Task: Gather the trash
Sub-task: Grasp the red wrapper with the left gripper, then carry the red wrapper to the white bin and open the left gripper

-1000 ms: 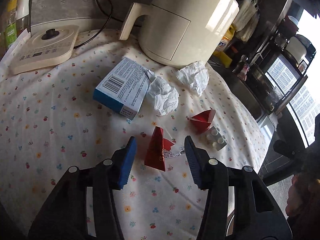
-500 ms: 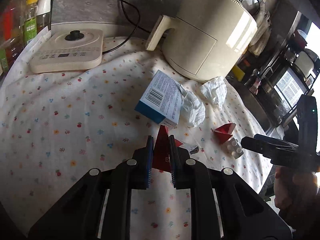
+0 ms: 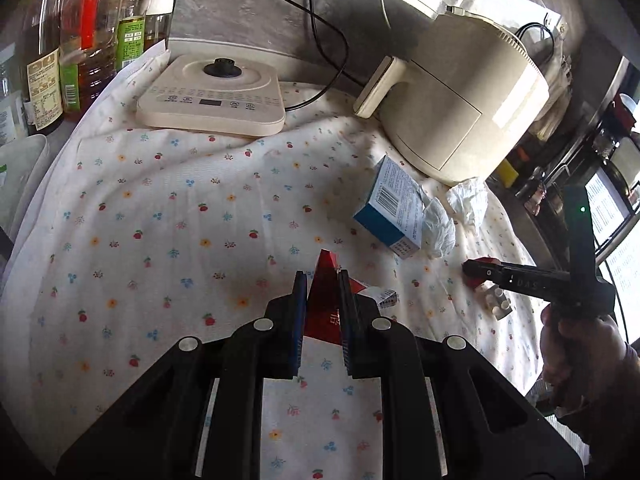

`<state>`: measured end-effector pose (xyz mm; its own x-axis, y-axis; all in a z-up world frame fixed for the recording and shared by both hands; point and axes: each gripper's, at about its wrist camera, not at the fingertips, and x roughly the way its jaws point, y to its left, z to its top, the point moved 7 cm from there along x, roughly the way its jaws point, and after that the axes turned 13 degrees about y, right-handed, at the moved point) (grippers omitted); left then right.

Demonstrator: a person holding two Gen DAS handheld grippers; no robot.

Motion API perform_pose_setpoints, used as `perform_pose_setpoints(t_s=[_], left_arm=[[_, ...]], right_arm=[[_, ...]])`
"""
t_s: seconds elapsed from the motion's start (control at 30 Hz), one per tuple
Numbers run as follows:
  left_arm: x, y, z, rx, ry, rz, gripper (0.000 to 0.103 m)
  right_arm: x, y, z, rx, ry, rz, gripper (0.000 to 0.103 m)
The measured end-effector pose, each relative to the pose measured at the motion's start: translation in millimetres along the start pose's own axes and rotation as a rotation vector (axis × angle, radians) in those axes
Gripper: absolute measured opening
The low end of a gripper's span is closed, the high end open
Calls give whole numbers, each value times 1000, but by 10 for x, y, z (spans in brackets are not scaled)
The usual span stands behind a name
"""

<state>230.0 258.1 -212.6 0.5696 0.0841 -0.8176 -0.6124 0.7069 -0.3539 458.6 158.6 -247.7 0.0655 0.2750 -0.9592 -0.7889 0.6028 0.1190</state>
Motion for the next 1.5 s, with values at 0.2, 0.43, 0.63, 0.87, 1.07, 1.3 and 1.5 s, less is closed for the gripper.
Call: perform_pose_setpoints(t_s=[0.2, 0.43, 0.63, 0.87, 1.07, 1.3, 1.5], left_arm=[[-70, -137, 25, 24, -24, -13, 16], [-12, -467, 39, 79, -24, -41, 16], [28, -901, 0, 143, -20, -87, 16], [138, -1547, -160, 253, 8, -153, 16], [258, -2196, -468, 364, 65, -214, 16], [392, -2964, -1062, 493, 160, -285, 16], [459, -3497, -1673, 591, 245, -330, 16]], right_arm=[[-284, 101, 46, -20, -80, 43, 21], [-598, -20, -140, -20, -139, 49, 15], [-946, -325, -372, 49, -202, 57, 15], [-1313, -858, -875, 159, -240, 35, 15], [-1555, -1340, -1555, 282, -252, 14, 15], [-1734, -1919, -2591, 452, -240, -26, 15], [-1763, -2337, -3538, 599, -204, -54, 15]])
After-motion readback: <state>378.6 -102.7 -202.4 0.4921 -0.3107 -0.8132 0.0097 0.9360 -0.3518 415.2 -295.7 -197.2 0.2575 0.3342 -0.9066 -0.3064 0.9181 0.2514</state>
